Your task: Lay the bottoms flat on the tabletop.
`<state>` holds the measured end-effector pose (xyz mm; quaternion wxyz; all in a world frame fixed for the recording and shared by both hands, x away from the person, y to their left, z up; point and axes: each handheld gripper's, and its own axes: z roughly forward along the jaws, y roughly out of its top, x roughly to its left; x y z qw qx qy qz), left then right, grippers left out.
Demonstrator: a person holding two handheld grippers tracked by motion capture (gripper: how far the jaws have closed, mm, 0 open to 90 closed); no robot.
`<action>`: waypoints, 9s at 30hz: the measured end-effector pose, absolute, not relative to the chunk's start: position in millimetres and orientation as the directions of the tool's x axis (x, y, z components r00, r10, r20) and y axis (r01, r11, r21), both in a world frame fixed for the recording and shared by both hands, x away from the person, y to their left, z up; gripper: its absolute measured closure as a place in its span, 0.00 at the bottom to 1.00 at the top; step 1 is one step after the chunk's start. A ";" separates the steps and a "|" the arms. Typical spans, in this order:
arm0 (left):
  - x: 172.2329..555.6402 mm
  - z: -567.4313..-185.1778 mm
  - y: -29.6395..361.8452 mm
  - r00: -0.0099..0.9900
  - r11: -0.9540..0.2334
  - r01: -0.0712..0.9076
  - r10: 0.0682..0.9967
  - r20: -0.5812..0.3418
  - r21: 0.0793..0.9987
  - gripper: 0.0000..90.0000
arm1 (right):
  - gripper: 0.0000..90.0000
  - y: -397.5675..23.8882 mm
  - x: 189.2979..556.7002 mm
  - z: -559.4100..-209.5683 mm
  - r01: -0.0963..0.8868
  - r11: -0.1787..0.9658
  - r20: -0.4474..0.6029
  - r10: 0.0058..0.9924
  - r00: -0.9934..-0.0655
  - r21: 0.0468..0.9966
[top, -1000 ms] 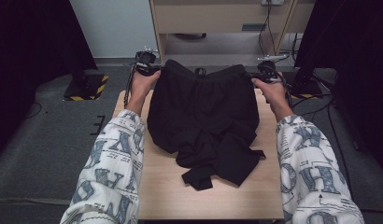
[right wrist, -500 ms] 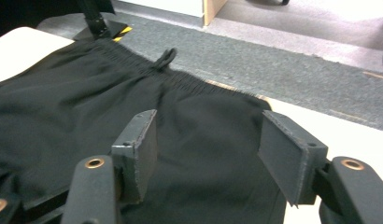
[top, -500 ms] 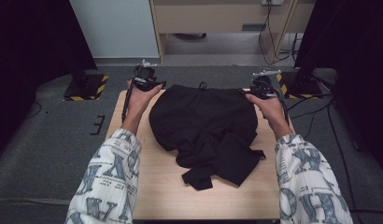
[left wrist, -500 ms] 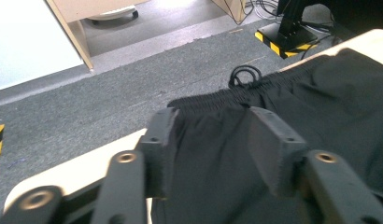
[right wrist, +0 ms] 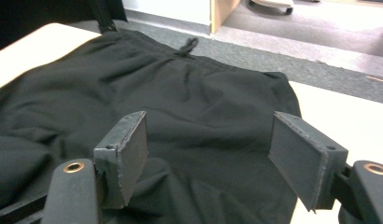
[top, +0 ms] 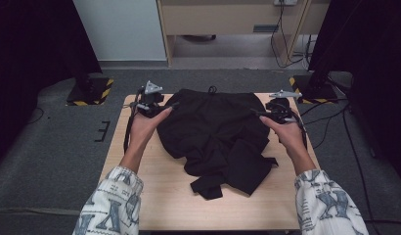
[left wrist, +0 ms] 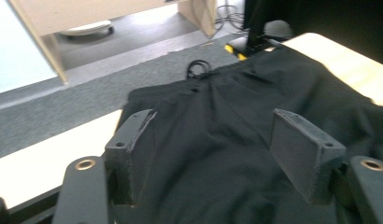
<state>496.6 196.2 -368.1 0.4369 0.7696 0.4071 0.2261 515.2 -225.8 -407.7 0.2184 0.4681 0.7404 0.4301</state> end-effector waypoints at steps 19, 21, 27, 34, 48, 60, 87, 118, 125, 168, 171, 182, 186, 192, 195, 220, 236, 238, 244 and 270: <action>385.0 -471.3 204.4 0.602 -0.243 0.409 0.796 -0.061 0.880 0.27 | 0.59 -195.2 421.8 -458.6 0.415 0.296 0.060 0.750 -0.659 0.861; 378.8 -474.1 200.6 0.611 -0.284 0.407 0.791 -0.028 0.868 0.28 | 0.67 -194.8 412.5 -466.4 0.415 0.318 0.051 0.740 -0.671 0.852; 362.8 -485.4 198.4 0.596 -0.293 0.420 0.803 -0.018 0.859 0.34 | 0.86 -191.1 387.2 -485.6 0.406 0.316 0.064 0.718 -0.693 0.857; 357.9 -492.5 203.3 0.568 -0.279 0.453 0.822 -0.033 0.846 0.45 | 0.84 -178.8 369.2 -491.1 0.383 0.325 0.071 0.676 -0.733 0.865; 364.0 -496.5 194.9 0.563 -0.272 0.452 0.826 -0.035 0.850 0.49 | 0.58 -124.0 362.0 -503.1 0.371 0.406 0.049 0.617 -0.785 0.835; 366.0 -498.4 192.6 0.569 -0.274 0.429 0.822 -0.022 0.861 0.43 | 1.00 -123.3 360.5 -512.8 0.376 0.454 0.034 0.601 -0.798 0.807; 419.0 -516.4 179.1 0.543 -0.355 0.502 0.839 0.032 0.789 0.95 | 0.99 -168.6 335.7 -501.1 0.427 0.337 0.101 0.674 -0.732 0.839; 374.8 -511.3 252.0 0.352 -0.180 0.523 0.936 -0.019 0.833 0.57 | 0.44 -145.7 379.4 -496.9 0.436 0.351 0.107 0.665 -0.739 0.829; 350.6 -508.8 259.4 0.362 -0.179 0.514 0.932 -0.024 0.839 0.51 | 0.75 -120.8 399.2 -513.3 0.448 0.425 0.093 0.635 -0.767 0.787; 362.6 -517.2 208.7 0.483 -0.281 0.502 0.876 0.004 0.818 0.45 | 0.70 -95.6 407.9 -516.0 0.467 0.401 0.133 0.630 -0.765 0.788; 364.3 -517.7 213.1 0.462 -0.276 0.518 0.887 0.007 0.809 0.47 | 0.95 -92.3 403.6 -519.3 0.448 0.444 0.100 0.615 -0.782 0.776; 390.6 -525.7 210.9 0.476 -0.296 0.553 0.879 -0.004 0.779 0.55 | 1.00 -118.9 371.2 -512.5 0.464 0.442 0.108 0.625 -0.773 0.767; 402.2 -529.4 198.5 0.494 -0.325 0.577 0.870 -0.003 0.749 0.56 | 1.00 -131.5 359.2 -510.8 0.469 0.443 0.102 0.634 -0.766 0.764; 410.9 -534.1 195.3 0.451 -0.281 0.583 0.893 -0.016 0.763 0.47 | 0.99 -139.6 354.7 -512.5 0.476 0.434 0.102 0.648 -0.755 0.765; 412.5 -534.1 190.1 0.464 -0.302 0.584 0.886 -0.003 0.754 0.45 | 1.00 -140.2 353.2 -512.8 0.473 0.432 0.103 0.646 -0.757 0.768; 419.6 -532.0 192.5 0.520 -0.351 0.560 0.854 0.012 0.750 0.98 | 0.99 -137.2 349.1 -511.3 0.450 0.441 0.101 0.618 -0.780 0.776; 391.7 -517.1 226.1 0.494 -0.342 0.557 0.869 0.028 0.757 0.99 | 0.65 -146.4 375.1 -497.9 0.459 0.364 0.118 0.666 -0.737 0.810; 389.4 -516.5 228.6 0.492 -0.339 0.559 0.870 0.026 0.757 0.99 | 0.65 -146.1 380.6 -497.2 0.461 0.355 0.117 0.676 -0.727 0.813; 376.8 -516.9 241.6 0.486 -0.329 0.560 0.873 0.020 0.760 0.98 | 0.61 -128.8 393.3 -509.0 0.489 0.390 0.126 0.667 -0.734 0.780; 370.8 -510.8 251.4 0.415 -0.256 0.552 0.910 0.004 0.793 0.73 | 0.61 -87.7 367.0 -507.5 0.423 0.507 0.139 0.505 -0.852 0.751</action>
